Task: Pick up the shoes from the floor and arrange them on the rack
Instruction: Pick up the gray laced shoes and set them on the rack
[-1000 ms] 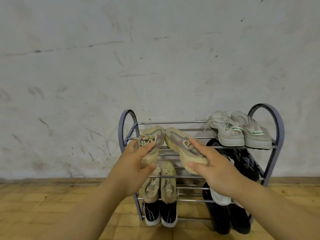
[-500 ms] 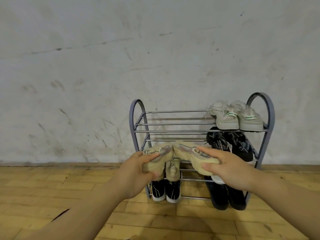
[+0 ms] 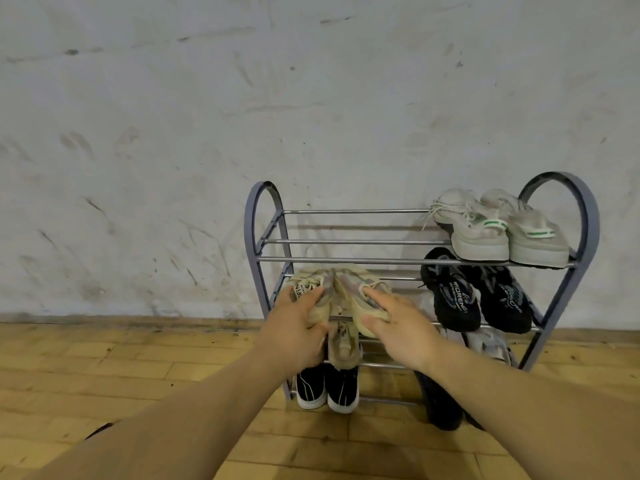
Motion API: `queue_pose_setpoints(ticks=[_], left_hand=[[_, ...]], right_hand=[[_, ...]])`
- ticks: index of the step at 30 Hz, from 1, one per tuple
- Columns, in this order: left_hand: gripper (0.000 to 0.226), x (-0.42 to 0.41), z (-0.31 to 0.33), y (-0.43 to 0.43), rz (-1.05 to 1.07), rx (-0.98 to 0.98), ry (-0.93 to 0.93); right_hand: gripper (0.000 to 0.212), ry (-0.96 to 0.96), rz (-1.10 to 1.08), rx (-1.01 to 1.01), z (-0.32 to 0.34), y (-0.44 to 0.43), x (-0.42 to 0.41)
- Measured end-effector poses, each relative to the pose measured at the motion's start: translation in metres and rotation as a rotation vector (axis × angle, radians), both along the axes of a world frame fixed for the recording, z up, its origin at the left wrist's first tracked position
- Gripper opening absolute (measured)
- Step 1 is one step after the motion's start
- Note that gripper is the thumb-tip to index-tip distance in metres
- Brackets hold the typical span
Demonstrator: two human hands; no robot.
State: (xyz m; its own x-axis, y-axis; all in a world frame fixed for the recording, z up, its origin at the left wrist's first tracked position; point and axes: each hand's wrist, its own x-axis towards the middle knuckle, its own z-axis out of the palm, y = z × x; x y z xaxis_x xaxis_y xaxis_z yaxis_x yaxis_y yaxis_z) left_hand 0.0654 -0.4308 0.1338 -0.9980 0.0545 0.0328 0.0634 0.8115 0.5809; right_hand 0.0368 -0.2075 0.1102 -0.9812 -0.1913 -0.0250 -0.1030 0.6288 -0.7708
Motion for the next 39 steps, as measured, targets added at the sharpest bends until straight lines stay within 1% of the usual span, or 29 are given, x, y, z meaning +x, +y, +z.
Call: queue_pose_setpoints(ticks=[3,5,7,9,11,13,18,23,26,29,31,35,37,39], left_hand=[[0.067,-0.031,-0.015,-0.012,0.024,0.016,0.068],[0.066,-0.051,-0.023,-0.017,0.069,0.067,0.122],[0.069,-0.071,-0.036,-0.019,0.105,0.069,0.144],[0.074,-0.087,-0.057,-0.022,0.106,-0.035,0.095],[0.077,-0.092,-0.078,-0.026,0.086,-0.186,-0.025],[0.077,-0.091,-0.088,-0.029,0.08,-0.203,-0.102],[0.079,-0.088,-0.087,-0.036,0.076,-0.143,-0.065],[0.083,-0.072,-0.078,-0.046,0.018,-0.183,-0.075],[0.082,-0.058,-0.066,-0.045,-0.016,-0.245,-0.11],[0.078,-0.046,-0.049,-0.033,-0.07,-0.279,-0.116],[0.078,-0.039,-0.038,-0.016,-0.123,-0.294,-0.111],[0.081,-0.022,-0.01,0.038,-0.249,-0.253,-0.122],[0.082,-0.011,0.004,0.077,-0.316,-0.219,-0.087],[0.082,0.006,0.015,0.122,-0.402,-0.171,-0.058]], right_hand=[[0.061,0.039,-0.006,0.031,-0.007,-0.028,-0.029],[0.061,0.074,-0.022,0.017,-0.012,-0.049,-0.049],[0.061,0.082,-0.057,-0.008,-0.017,-0.067,-0.067],[0.063,0.059,-0.037,0.04,-0.03,-0.079,-0.08],[0.065,0.002,0.013,0.141,-0.047,-0.081,-0.087],[0.065,-0.065,0.023,0.171,-0.061,-0.077,-0.09],[0.071,-0.011,0.056,0.157,-0.059,-0.075,-0.09],[0.072,-0.041,0.125,0.143,-0.047,-0.063,-0.077],[0.078,-0.083,0.158,0.201,-0.034,-0.053,-0.068],[0.088,-0.123,0.206,0.298,-0.018,-0.038,-0.052],[0.094,-0.177,0.234,0.338,-0.005,-0.02,-0.04],[0.11,-0.4,0.211,0.378,0.024,0.044,-0.016],[0.11,-0.516,0.145,0.338,0.036,0.083,-0.003],[0.108,-0.577,0.042,0.268,0.041,0.124,0.019]])
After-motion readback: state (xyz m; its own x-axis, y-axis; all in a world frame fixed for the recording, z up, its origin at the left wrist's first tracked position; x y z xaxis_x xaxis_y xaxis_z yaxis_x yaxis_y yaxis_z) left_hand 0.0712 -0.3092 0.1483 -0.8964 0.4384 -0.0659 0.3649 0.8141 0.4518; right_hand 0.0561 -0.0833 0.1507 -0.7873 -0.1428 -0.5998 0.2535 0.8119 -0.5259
